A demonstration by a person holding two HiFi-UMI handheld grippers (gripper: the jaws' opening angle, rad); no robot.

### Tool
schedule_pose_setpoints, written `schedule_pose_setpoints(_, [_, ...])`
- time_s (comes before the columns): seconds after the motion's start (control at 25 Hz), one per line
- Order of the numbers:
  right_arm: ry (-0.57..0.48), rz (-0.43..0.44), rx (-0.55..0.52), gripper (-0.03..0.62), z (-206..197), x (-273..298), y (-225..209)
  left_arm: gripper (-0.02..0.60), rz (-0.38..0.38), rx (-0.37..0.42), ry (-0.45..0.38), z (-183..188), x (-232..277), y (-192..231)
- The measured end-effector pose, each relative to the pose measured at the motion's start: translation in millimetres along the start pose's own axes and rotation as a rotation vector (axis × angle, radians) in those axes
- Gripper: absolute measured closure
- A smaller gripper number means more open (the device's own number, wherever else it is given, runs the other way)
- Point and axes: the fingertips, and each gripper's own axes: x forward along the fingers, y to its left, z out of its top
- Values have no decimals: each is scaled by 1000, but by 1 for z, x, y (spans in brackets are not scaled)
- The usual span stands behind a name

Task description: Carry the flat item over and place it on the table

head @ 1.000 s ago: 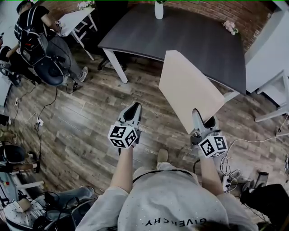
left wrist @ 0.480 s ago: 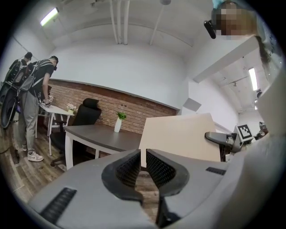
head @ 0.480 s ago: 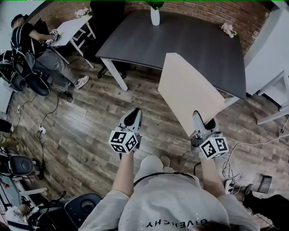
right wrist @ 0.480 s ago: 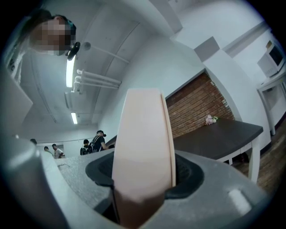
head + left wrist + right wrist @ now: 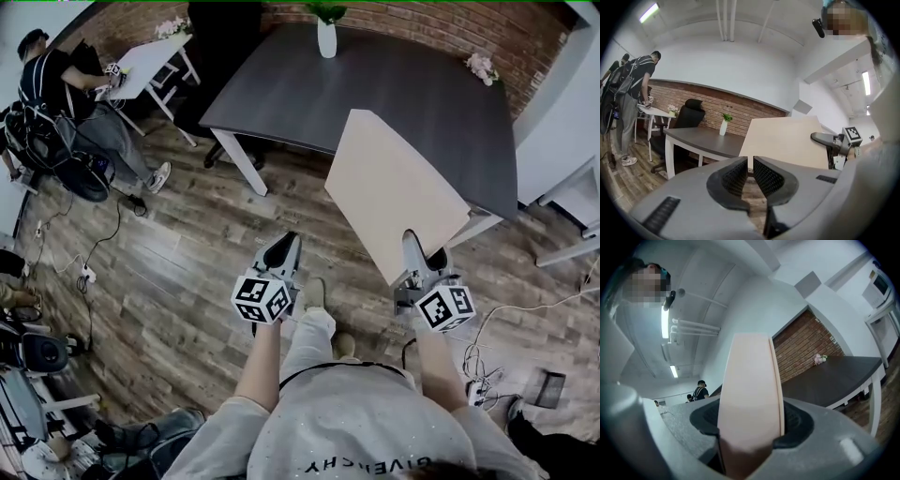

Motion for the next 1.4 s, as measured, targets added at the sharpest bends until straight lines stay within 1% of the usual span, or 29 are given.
schedule_pose_setpoints(0.2, [-16,-5,30,322,4,35,1,549,-36,6,-3,16,30,15])
schedule_pose_setpoints(0.4, [-32,-2,59,322,8,81,4,549,-62,11,8,30,59,41])
schedule_pose_setpoints(0.84, [-41,-20,123,322,-4,174,-3,549,-77,9,31,51,111,100])
schedule_pose_setpoints(1.12, [-39,-50,150,322,-17,223,-4,549,-82,-1,44,60,135,139])
schedule_pose_setpoints(1.32, [-37,-116,183,322,-30,259,-9,549,-114,-8,55,67,160,162])
schedule_pose_setpoints(1.4, [-42,-130,196,322,-35,272,-9,549,-129,-11,52,72,169,168])
